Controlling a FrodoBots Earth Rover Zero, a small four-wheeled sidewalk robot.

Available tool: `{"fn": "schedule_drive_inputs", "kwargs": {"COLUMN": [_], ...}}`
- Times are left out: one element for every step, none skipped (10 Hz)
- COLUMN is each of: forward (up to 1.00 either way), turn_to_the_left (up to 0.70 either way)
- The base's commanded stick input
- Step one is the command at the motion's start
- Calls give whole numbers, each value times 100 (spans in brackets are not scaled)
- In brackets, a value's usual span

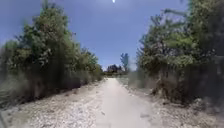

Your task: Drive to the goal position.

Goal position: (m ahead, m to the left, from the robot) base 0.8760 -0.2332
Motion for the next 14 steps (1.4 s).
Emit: {"fn": "schedule_drive_inputs", "kwargs": {"forward": [45,45,45,45,45,45,45,45,45,45,45,45,45,45], "turn_to_the_left": [0,0,0,0,0,0,0,0,0,0,0,0,0,0]}}
